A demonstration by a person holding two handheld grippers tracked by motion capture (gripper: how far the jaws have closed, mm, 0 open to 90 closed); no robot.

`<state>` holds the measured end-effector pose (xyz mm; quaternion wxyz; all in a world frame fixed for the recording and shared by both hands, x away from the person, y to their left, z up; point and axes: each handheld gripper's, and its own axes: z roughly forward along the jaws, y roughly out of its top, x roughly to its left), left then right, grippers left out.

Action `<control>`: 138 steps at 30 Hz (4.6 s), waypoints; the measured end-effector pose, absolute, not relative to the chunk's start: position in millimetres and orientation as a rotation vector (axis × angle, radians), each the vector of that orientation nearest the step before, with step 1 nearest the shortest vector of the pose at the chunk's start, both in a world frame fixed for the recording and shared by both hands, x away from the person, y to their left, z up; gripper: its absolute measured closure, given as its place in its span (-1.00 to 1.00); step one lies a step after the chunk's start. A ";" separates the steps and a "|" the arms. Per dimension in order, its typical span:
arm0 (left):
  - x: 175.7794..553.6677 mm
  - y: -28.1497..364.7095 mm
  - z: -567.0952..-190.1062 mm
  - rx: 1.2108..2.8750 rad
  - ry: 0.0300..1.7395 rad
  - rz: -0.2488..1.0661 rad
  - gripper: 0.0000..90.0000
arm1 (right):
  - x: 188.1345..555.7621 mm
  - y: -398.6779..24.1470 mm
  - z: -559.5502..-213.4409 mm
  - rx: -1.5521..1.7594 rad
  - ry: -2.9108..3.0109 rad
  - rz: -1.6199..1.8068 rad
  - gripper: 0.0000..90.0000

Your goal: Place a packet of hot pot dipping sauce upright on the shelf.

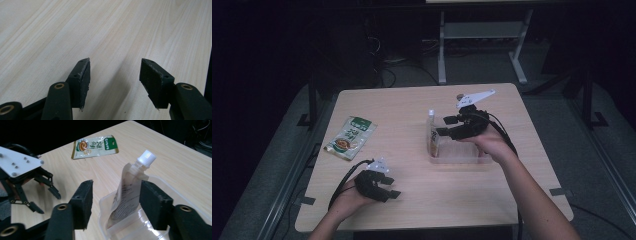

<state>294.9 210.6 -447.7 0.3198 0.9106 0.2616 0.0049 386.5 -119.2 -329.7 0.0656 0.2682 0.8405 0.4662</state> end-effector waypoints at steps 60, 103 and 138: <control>292.2 228.6 -437.5 2.377 0.748 0.112 -0.14 | 263.0 -161.8 -444.8 0.853 2.583 1.243 -0.56; 425.4 334.2 -413.9 2.309 1.253 0.520 -0.59 | 265.1 -155.5 -449.7 0.817 2.626 1.241 -0.56; 443.2 372.2 -451.5 2.219 1.382 0.390 -0.17 | 265.1 -156.3 -451.6 0.848 2.630 1.237 -0.54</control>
